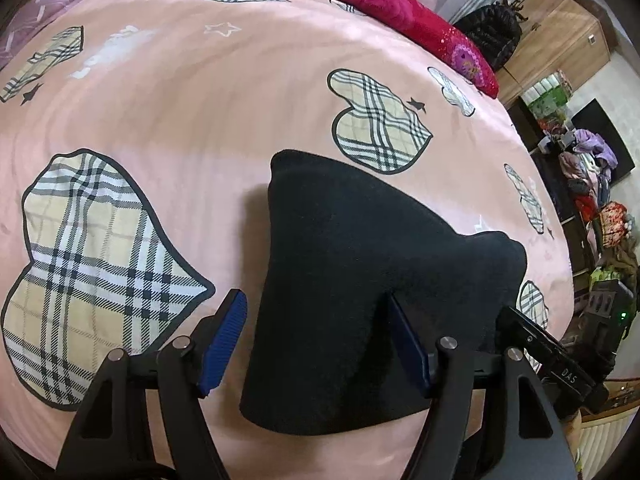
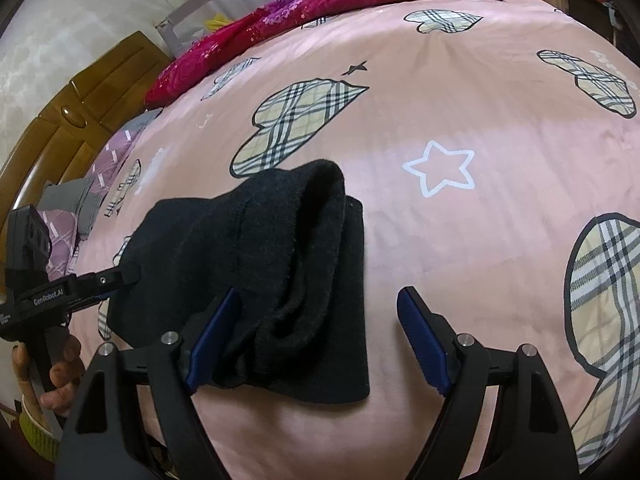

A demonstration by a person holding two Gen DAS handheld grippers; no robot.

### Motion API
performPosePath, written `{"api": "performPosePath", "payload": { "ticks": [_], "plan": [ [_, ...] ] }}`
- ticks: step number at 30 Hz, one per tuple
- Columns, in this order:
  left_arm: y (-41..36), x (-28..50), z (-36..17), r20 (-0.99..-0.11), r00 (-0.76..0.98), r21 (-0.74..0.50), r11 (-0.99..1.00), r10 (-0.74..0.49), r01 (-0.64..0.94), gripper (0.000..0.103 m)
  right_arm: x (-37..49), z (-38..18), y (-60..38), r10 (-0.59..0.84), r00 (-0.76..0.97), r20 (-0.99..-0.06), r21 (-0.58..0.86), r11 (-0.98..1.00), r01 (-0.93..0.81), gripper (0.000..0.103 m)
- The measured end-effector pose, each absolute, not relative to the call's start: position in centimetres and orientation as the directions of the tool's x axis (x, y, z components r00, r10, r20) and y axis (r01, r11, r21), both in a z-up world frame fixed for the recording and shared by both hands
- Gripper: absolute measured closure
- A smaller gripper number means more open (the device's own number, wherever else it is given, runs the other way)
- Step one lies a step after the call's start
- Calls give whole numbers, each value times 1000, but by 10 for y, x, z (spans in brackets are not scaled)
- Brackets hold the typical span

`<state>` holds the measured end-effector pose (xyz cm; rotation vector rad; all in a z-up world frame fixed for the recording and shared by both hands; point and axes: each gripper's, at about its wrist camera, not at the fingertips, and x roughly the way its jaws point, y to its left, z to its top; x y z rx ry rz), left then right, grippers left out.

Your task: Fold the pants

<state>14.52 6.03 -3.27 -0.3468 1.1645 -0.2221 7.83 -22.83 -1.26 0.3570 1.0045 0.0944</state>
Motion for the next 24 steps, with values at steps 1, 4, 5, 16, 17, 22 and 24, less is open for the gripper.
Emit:
{"api": "performPosePath", "payload": {
  "ticks": [1, 4, 5, 16, 17, 22, 24],
  "plan": [
    [60, 146, -35, -860, 379, -373, 928, -343, -8, 30, 79, -14, -228, 244, 534, -809, 339, 937, 86, 23],
    [59, 148, -43, -869, 366, -359, 933, -333, -3, 30, 79, -22, -234, 278, 520, -808, 378, 921, 94, 24],
    [58, 149, -46, -873, 361, -353, 936, -328, -2, 29, 78, -24, -235, 288, 517, -806, 390, 916, 97, 24],
    [48, 156, -60, -888, 357, -301, 953, -289, 23, 31, 79, -34, -237, 384, 497, -778, 481, 873, 78, 32],
    [47, 156, -61, -888, 356, -304, 952, -293, 26, 33, 79, -35, -238, 398, 496, -772, 496, 865, 78, 34],
    [39, 156, -62, -889, 354, -292, 955, -289, 46, 44, 80, -41, -239, 446, 491, -748, 551, 830, 85, 36],
    [35, 155, -61, -892, 356, -280, 959, -279, 50, 47, 80, -40, -237, 446, 489, -750, 547, 834, 78, 37]
  ]
}}
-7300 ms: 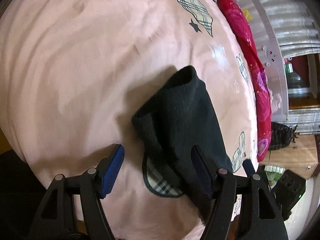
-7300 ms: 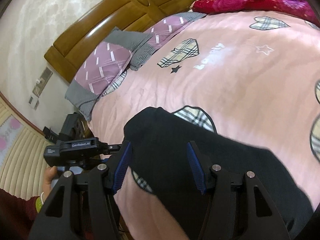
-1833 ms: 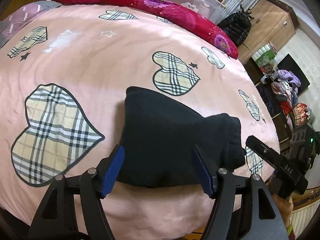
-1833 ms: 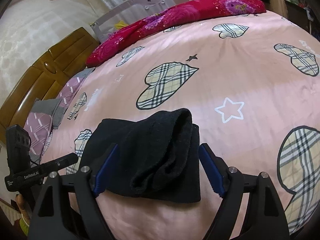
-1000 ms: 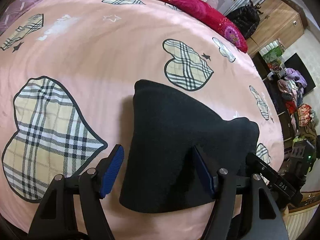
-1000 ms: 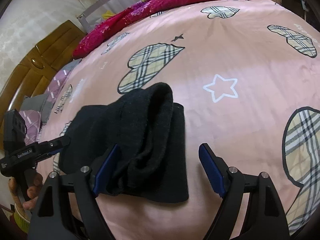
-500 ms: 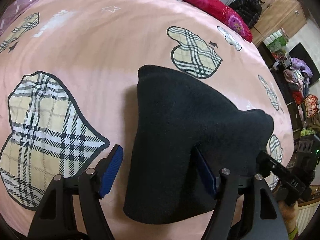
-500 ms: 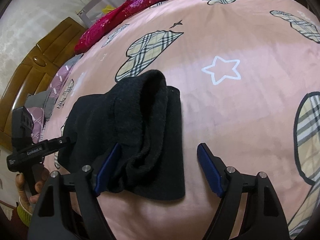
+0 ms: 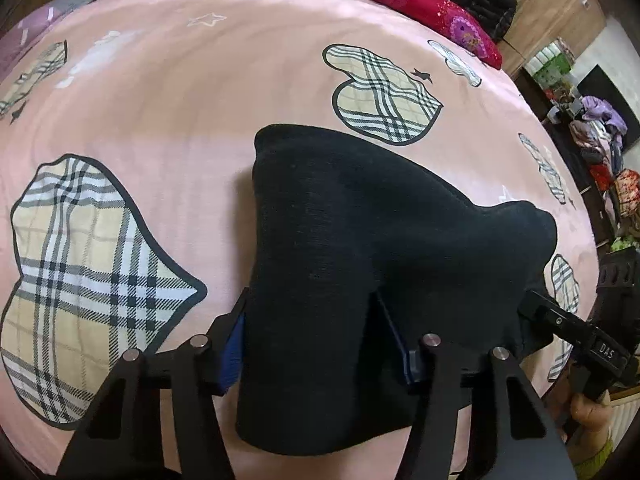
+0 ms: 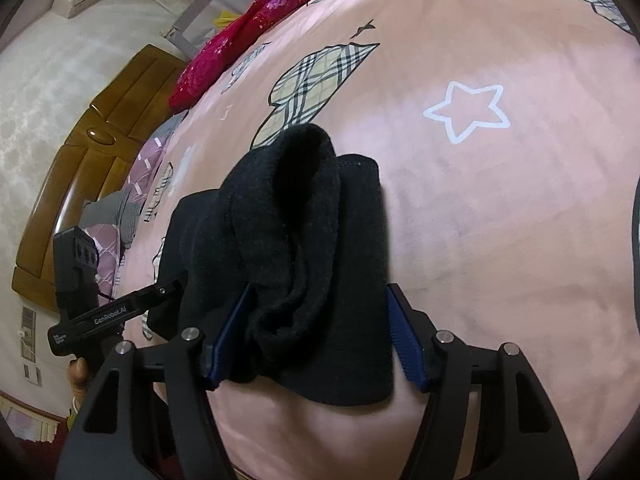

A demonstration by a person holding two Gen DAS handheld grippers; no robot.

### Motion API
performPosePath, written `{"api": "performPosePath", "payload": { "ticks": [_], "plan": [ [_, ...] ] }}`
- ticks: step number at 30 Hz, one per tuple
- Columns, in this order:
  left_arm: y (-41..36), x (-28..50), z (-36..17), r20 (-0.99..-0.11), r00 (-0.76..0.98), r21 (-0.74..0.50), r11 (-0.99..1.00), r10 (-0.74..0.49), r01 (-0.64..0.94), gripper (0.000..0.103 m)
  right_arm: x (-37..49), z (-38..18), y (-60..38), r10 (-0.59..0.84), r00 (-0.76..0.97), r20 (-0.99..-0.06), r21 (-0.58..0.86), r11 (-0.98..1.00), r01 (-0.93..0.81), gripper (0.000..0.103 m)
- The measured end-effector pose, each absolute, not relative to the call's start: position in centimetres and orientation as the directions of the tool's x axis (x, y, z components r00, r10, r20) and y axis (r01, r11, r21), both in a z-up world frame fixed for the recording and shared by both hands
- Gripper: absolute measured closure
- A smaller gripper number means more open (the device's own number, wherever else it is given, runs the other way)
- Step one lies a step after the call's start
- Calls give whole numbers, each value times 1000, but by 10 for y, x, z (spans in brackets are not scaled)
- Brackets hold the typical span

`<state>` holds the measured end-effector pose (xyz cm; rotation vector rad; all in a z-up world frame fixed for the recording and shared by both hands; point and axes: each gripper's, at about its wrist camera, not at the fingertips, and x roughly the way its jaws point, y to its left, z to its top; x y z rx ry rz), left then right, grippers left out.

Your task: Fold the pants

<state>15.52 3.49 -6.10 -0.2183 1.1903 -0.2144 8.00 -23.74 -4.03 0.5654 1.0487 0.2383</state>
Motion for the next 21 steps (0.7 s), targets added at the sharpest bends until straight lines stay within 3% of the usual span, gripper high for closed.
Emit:
{"api": "performPosePath", "payload": {
  "ticks": [9, 21],
  "plan": [
    [16, 153, -53, -891, 383, -232, 969, -245, 79, 69, 79, -29, -227, 417, 500, -759, 498, 867, 32, 52],
    [20, 145, -29, -873, 423, -243, 968, -244, 57, 77, 76, -4, -217, 414, 536, -736, 472, 881, -32, 59]
  ]
}}
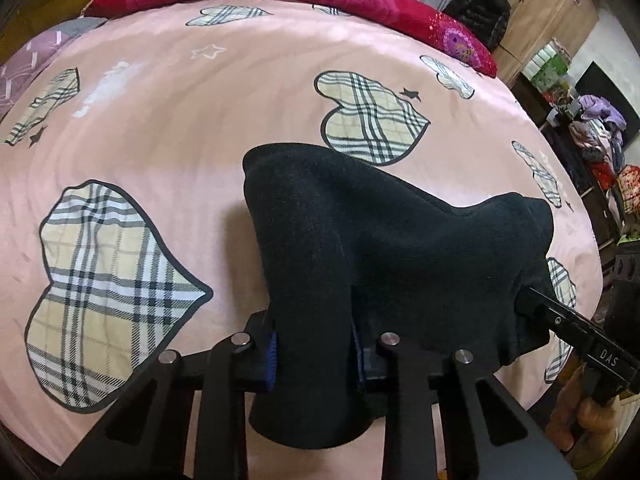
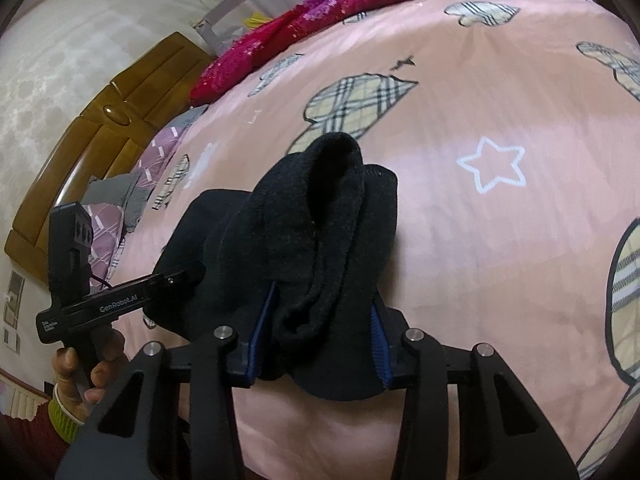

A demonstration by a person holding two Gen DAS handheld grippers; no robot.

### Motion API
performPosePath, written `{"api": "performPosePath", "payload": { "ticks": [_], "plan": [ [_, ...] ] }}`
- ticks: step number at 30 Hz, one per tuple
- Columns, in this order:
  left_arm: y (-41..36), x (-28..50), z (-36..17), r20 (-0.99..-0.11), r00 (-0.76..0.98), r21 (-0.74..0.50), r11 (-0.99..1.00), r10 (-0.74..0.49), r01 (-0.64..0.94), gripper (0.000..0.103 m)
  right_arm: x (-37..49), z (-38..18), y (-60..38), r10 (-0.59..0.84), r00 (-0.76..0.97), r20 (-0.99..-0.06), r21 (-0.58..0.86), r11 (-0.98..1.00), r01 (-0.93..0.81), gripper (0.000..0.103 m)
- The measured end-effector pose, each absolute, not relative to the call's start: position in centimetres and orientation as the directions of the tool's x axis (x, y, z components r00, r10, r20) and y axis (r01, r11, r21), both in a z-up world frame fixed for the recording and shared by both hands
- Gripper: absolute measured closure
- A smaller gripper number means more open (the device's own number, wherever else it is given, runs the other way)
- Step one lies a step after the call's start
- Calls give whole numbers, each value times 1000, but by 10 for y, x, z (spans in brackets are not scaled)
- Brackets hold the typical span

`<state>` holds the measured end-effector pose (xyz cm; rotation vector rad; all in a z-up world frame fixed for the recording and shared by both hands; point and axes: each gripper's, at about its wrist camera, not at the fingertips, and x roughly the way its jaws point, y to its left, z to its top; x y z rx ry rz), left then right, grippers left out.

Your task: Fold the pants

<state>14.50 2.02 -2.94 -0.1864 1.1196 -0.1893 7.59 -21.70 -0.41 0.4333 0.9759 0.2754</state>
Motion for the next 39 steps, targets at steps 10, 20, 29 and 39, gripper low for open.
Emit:
{"api": "performPosePath", "payload": {
  "ticks": [10, 20, 29, 39],
  "plan": [
    [41, 133, 1, -849, 487, -231, 973, -207, 10, 77, 89, 17, -198, 444, 544, -712, 465, 879, -108, 59],
    [75, 146, 9, -842, 518, -215, 974, -150, -68, 77, 129, 20, -171, 481, 529, -700, 466, 868, -172, 59],
    [96, 173, 4, -841, 527, -207, 972, -120, -109, 77, 164, 16, -154, 494, 506, -707, 459, 865, -202, 59],
    [114, 189, -20, -859, 499, -209, 967, -111, -145, 77, 191, -5, -141, 494, 456, -740, 454, 868, -202, 59]
  ]
}}
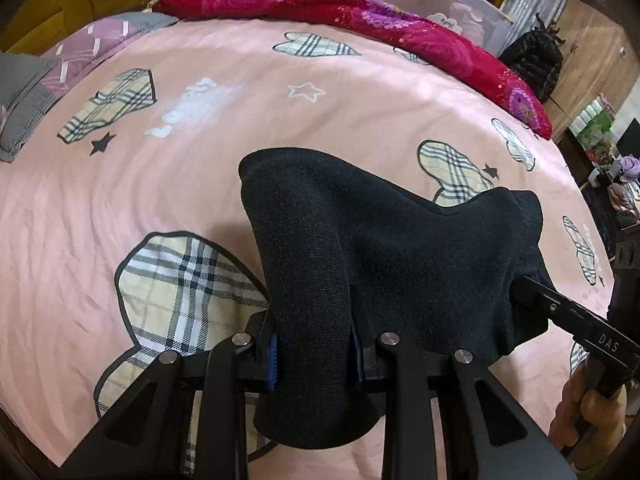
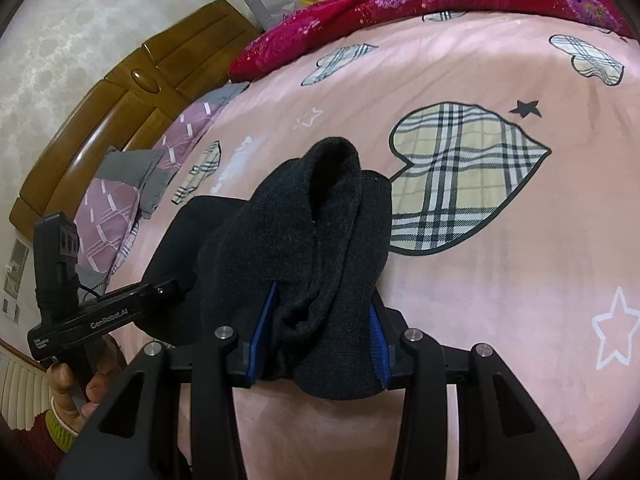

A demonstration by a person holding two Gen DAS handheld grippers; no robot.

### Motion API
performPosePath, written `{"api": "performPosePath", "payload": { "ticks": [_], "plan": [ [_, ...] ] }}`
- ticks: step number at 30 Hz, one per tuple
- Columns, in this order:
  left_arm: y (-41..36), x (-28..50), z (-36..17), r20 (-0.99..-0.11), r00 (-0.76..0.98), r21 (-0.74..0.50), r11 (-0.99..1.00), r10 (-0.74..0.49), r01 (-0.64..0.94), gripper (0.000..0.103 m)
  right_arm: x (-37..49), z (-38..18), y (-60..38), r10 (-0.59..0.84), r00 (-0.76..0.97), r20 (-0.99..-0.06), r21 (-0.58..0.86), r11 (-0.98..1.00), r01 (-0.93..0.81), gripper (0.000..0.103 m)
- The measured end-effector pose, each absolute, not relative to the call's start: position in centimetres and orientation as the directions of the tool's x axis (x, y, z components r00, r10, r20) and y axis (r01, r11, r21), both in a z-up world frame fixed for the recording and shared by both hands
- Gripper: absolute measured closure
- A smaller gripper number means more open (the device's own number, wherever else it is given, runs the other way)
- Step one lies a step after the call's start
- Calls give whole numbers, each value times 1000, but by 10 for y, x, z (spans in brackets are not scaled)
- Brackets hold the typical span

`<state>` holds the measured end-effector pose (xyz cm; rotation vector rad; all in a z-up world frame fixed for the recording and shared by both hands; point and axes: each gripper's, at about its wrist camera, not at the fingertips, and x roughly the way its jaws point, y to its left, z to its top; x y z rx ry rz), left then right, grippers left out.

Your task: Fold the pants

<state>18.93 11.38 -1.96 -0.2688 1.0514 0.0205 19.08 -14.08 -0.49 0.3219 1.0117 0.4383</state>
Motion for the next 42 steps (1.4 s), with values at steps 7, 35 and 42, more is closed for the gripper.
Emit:
{"api": "performPosePath", "payload": {
  "ticks": [7, 35, 42],
  "plan": [
    [117, 189, -36, -867, 481, -223, 964, -130, -142, 72, 197, -23, -141, 456, 432, -778, 422, 889, -179, 50],
    [112, 160, -26, -859, 512, -71, 990, 0, -119, 34, 179, -4, -138, 412, 483, -773, 332, 911, -245, 30],
    [111, 145, -20, -849, 528, -40, 992, 31, -123, 25, 168, 4, -131, 412, 496, -764, 318, 910, -267, 24]
  ]
}}
